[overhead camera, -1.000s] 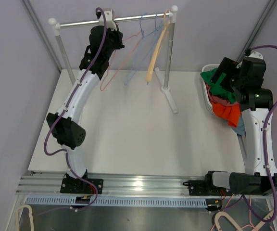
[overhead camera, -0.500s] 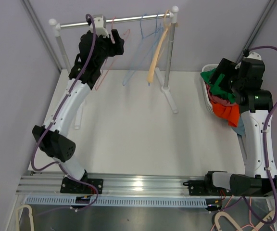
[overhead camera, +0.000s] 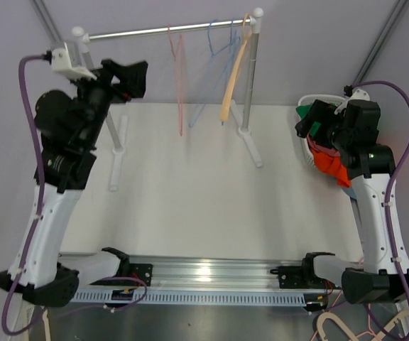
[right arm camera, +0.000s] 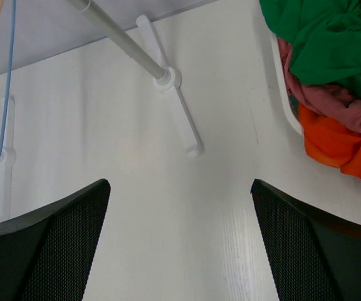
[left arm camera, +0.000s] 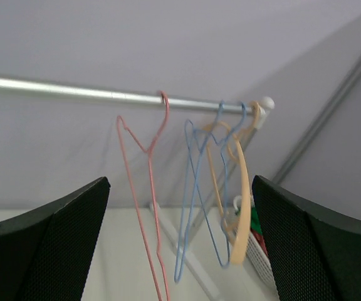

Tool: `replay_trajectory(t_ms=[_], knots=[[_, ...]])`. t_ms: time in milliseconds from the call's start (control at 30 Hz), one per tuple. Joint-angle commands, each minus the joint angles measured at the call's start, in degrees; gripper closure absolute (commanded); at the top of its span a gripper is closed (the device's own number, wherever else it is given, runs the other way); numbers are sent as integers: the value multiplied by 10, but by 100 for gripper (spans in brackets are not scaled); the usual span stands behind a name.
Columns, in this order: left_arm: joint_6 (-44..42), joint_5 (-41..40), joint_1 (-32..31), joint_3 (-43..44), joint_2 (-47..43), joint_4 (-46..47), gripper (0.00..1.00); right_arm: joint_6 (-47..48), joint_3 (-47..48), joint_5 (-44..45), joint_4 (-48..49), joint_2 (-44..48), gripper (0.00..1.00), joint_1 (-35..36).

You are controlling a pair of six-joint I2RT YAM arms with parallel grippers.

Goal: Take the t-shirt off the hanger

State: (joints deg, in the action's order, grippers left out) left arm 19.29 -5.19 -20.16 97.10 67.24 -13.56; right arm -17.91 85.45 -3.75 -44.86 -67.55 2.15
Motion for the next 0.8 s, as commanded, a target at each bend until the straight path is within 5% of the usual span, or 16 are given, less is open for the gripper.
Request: replay_trajectory(t_ms=[0,233,400,767], knots=[[77,73,1,-129,-71,-54,1,6,-46,-54,50,61,1,2],[86,112,-6,-390,-257,-80,0,-35,-324,-145,202,266,1,3],[79,100,-6,-469,-382,-120,1,-73,-462,-190,251,365,0,4],[63,129,-6,-546,-444,-145,0,-62,-505,-182,218,431,0,6]])
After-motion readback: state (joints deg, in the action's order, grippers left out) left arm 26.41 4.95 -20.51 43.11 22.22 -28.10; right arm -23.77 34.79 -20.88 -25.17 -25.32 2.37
